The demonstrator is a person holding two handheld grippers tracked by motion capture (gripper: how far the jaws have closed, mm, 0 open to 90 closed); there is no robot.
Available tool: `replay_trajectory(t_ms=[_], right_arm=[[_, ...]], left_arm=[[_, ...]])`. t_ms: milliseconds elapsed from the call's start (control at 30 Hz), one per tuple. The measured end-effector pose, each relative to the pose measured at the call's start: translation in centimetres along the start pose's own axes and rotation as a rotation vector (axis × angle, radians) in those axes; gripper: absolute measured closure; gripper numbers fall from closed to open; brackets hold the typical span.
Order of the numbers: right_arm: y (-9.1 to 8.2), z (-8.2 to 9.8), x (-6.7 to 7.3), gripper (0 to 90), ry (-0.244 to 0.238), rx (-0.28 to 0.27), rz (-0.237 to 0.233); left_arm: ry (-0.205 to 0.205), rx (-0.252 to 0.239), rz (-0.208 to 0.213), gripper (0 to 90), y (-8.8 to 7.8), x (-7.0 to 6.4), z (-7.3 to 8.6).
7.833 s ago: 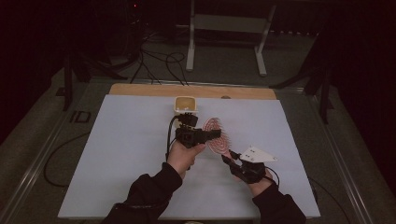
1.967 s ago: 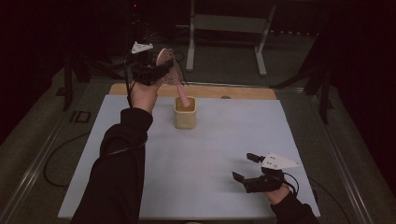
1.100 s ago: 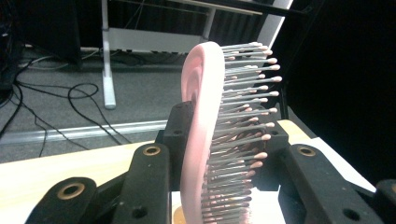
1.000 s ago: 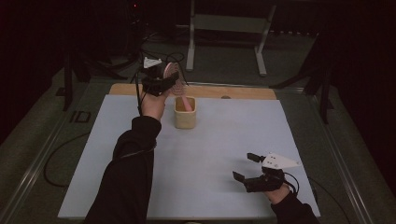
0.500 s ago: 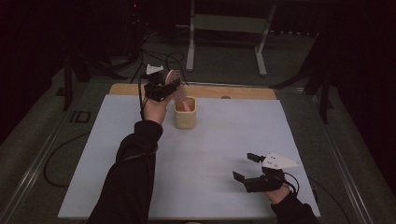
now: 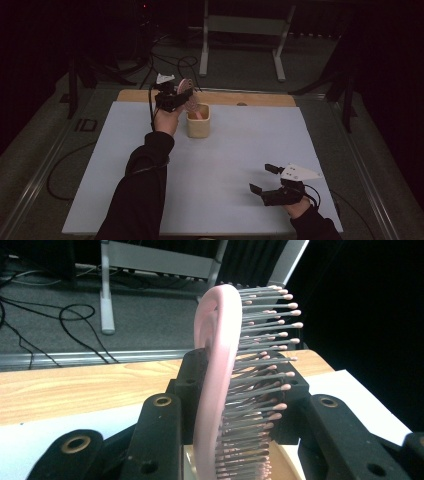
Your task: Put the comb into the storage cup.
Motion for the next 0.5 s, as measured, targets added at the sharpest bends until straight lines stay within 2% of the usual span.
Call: replay_trajectory(t_ms=[500], right_arm=[[0.03,0.01,-0.04,8.9,0.007,-0.003,-0.003]], left_arm=[[-0.022,-0.003,0.027,66.1,0.05,0.46,0.5]])
Point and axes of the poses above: each handheld gripper's, and its own axes: y roughly forward along the jaws, z roughly out of its underside, x roughly to its left, the point moved 8 cm from there along y, roughly forward along the jaws, and after that the axes turned 3 degrees about x, right-handed, at the moved point
